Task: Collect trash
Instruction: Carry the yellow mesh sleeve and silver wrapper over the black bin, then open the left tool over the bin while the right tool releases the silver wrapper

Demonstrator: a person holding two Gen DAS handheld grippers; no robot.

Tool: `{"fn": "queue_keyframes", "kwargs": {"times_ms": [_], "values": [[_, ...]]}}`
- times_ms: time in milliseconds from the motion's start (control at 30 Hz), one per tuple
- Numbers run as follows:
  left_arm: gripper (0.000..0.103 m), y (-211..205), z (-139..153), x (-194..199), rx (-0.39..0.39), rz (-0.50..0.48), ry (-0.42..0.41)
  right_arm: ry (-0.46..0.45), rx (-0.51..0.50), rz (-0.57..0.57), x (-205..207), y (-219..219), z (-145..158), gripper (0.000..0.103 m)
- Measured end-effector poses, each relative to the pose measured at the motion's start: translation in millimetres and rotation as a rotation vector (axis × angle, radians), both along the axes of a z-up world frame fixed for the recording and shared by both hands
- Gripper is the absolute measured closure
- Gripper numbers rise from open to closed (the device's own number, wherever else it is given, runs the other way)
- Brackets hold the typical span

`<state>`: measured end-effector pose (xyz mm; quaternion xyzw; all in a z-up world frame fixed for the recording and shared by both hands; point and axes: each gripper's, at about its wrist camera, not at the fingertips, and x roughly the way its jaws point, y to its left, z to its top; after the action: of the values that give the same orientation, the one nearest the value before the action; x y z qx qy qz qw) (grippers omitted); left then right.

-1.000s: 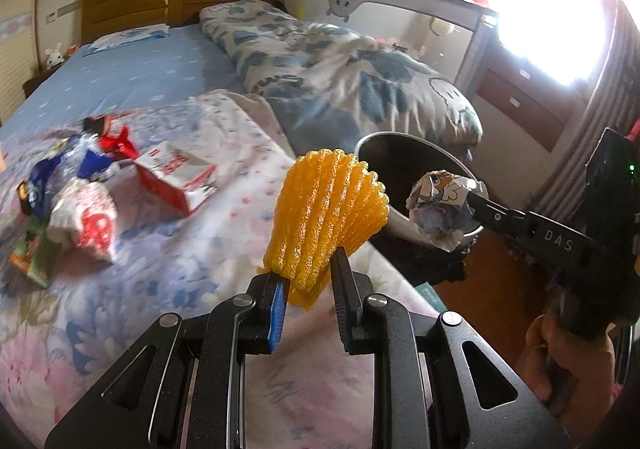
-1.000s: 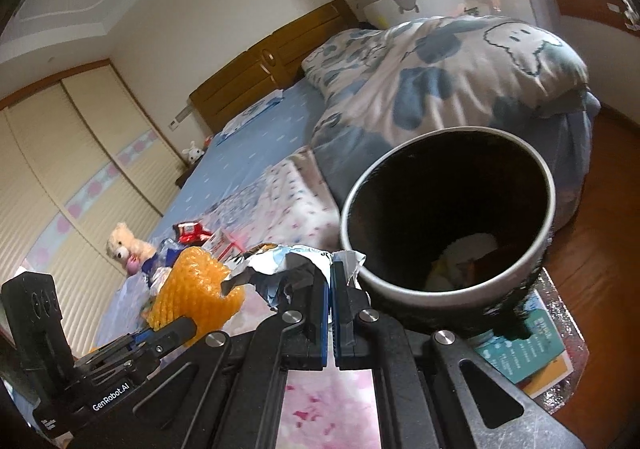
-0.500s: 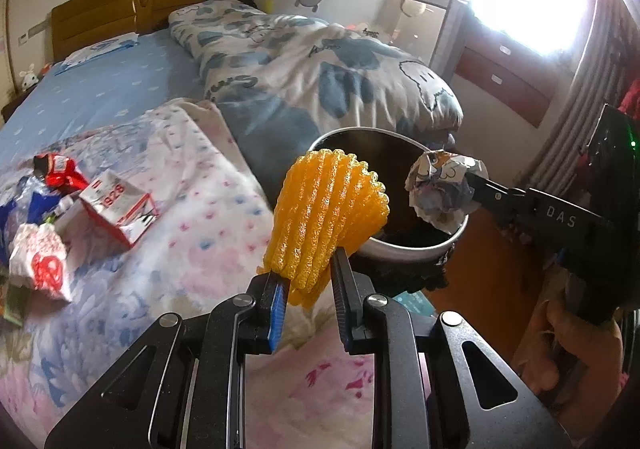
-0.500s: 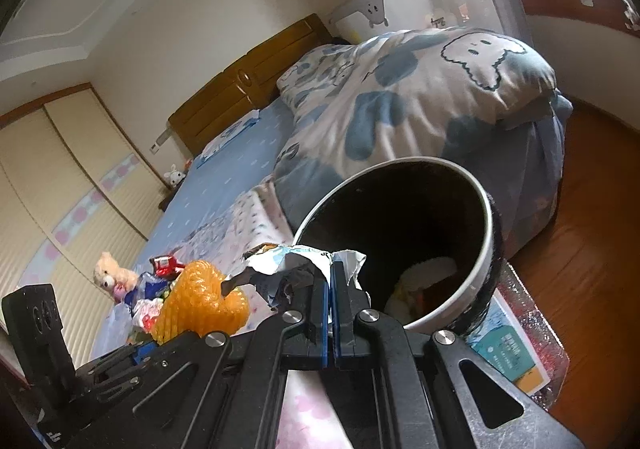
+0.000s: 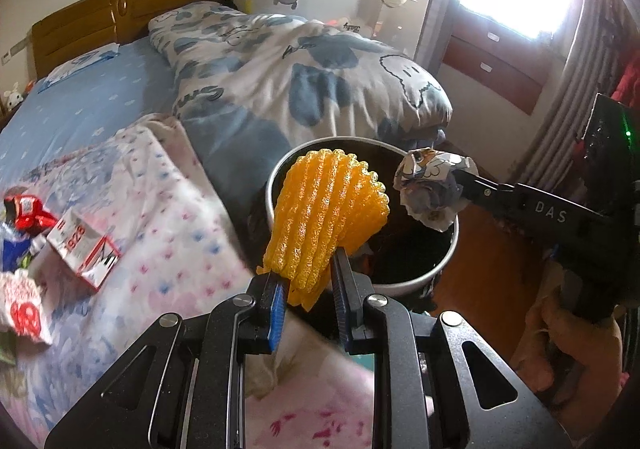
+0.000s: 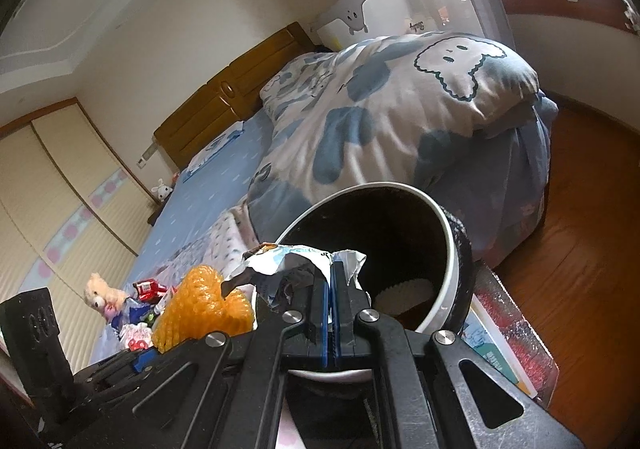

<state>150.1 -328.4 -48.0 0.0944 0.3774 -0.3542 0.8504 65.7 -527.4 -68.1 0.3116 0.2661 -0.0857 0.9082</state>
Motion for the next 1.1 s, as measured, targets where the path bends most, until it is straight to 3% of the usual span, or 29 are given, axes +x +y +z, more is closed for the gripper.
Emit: {"fn": "queue_keyframes", "kwargs": {"times_ms": [733,867,900,967,1100], "values": [[0.082,-39,-10,20,0.048,-0.026,0.028,0.057,0.01,-0.01,25,-27,-11,0.102],[0.078,-43,-14,23,0.053,-0.031,0.041,0.074,0.013,-0.012,28,-30,-16,0.097],[0.077,-44,-14,23,0.054,-0.031,0.038,0.079,0.015,-0.014,29,-31,-17,0.097],[0.059,-45,-14,23,0.058,-0.028,0.043,0.089,0.015,-0.016,30,-32,-19,0.096],[0.048,-39,-13,21,0.052,-0.02,0.035,0.11,0.014,-0.019,32,-34,-21,0.09]]}}
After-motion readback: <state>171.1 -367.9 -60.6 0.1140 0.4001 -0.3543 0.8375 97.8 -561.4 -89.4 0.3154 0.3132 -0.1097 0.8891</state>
